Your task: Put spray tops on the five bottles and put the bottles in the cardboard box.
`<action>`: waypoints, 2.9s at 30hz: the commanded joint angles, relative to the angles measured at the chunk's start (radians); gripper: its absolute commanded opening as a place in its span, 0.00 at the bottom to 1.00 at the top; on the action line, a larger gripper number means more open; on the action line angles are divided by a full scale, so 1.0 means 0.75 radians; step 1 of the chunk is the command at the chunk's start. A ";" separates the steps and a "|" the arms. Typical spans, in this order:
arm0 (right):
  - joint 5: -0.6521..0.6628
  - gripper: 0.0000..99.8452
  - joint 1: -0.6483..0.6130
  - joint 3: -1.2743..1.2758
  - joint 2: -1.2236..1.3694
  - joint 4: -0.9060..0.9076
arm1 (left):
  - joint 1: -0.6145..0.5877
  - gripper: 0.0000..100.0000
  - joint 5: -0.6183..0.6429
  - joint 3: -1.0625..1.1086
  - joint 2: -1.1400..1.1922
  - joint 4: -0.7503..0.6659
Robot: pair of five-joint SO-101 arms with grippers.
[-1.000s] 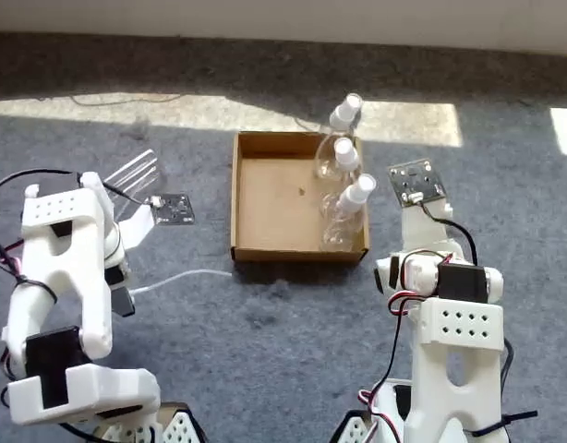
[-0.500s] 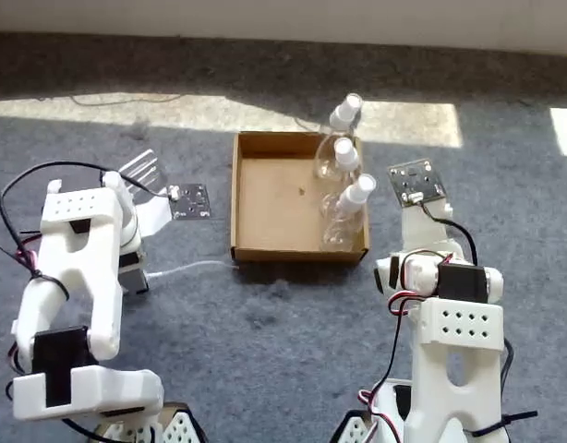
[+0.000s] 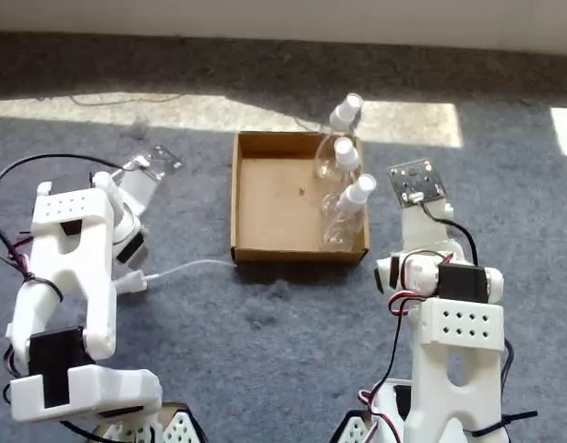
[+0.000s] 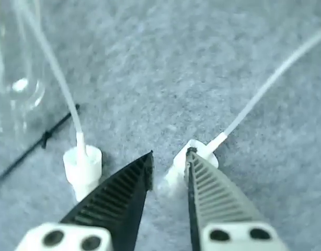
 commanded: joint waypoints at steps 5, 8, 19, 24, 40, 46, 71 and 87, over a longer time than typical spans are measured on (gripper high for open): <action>-0.002 0.00 -0.005 -0.007 -0.032 0.009 | -0.056 0.14 0.732 -0.007 -0.050 0.018; -0.002 0.00 -0.005 -0.007 -0.032 0.009 | -0.097 0.19 0.884 -0.017 -0.054 0.092; -0.002 0.00 -0.005 -0.007 -0.032 0.011 | -0.095 0.23 1.097 -0.003 -0.044 0.172; -0.002 0.00 -0.005 -0.007 -0.032 0.011 | -0.095 0.23 1.140 0.101 -0.044 0.125; -0.002 0.00 -0.005 -0.009 -0.032 0.052 | -0.093 0.23 0.831 0.247 -0.046 -0.340; -0.002 0.00 -0.005 -0.009 -0.032 0.052 | -0.105 0.23 0.644 0.238 -0.058 -0.325; -0.002 0.00 -0.005 -0.009 -0.032 0.054 | -0.114 0.23 1.682 -0.091 -0.052 -0.121; -0.002 0.00 -0.005 -0.009 -0.032 0.054 | -0.042 0.19 1.686 0.326 -0.052 -0.518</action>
